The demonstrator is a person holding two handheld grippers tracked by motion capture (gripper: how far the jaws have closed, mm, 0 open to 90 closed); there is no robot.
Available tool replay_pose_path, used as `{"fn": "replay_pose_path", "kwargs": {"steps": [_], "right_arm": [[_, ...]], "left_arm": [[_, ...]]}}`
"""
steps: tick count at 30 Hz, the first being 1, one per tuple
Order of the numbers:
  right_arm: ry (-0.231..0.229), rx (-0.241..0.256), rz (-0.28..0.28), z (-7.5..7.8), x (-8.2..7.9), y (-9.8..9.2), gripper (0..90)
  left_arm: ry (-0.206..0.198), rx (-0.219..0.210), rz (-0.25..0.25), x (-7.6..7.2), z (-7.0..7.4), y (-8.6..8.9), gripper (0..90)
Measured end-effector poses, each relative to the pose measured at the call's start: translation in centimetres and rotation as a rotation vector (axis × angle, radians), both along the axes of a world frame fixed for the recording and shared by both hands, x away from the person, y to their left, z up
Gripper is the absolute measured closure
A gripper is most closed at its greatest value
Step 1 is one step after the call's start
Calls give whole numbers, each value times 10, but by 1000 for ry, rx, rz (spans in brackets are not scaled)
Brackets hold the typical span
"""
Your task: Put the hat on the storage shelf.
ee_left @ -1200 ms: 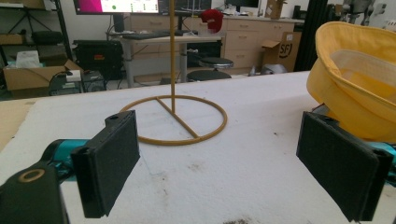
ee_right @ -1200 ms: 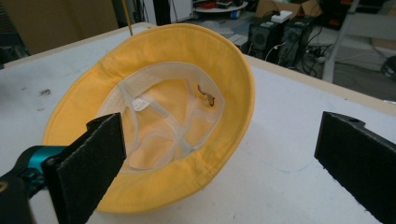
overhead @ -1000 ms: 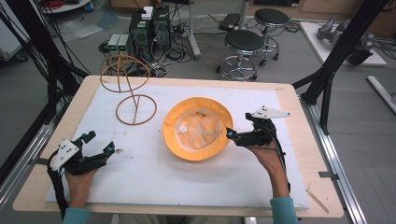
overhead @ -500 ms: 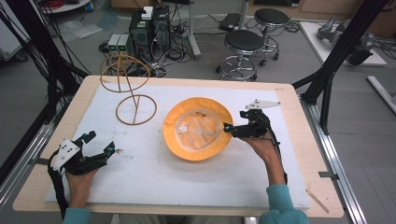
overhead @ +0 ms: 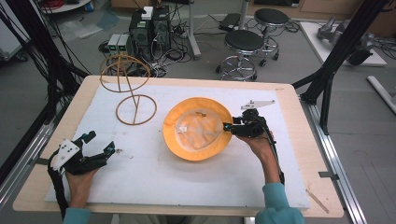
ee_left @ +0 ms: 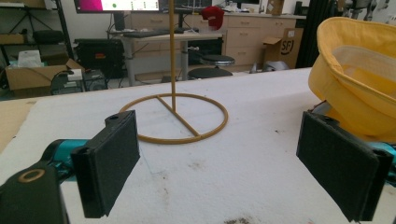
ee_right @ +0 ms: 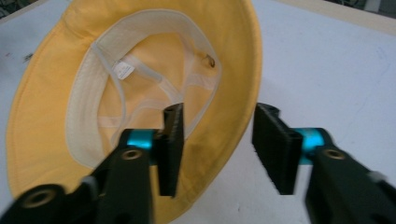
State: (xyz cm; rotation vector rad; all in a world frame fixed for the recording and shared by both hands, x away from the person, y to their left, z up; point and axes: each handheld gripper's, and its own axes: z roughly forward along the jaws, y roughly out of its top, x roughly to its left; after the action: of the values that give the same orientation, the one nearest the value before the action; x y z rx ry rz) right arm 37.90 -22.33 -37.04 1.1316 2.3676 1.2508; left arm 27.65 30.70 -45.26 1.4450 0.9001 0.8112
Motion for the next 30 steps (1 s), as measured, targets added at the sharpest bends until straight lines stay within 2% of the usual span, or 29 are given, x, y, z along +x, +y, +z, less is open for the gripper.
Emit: {"fn": "replay_pose_path", "kwargs": {"steps": [2,4,6,17,23,30], "right_arm": [[-1,-28,-10,0,-1,3,723],[-5,-16,-12,0,-2,4,810],[0,8,-17,2,-3,4,858],[8,34,-9,14,-4,10,866],[-35,24,-34,35,-5,10,866],[-83,20,-76,59,-5,1,867]], "left_arm": [[0,1,-1,0,0,0,134],[0,1,0,0,0,0,134],[1,0,1,0,0,0,134],[0,-2,0,0,0,0,134],[-2,-3,0,0,0,0,134],[-4,-5,0,0,0,0,134]]}}
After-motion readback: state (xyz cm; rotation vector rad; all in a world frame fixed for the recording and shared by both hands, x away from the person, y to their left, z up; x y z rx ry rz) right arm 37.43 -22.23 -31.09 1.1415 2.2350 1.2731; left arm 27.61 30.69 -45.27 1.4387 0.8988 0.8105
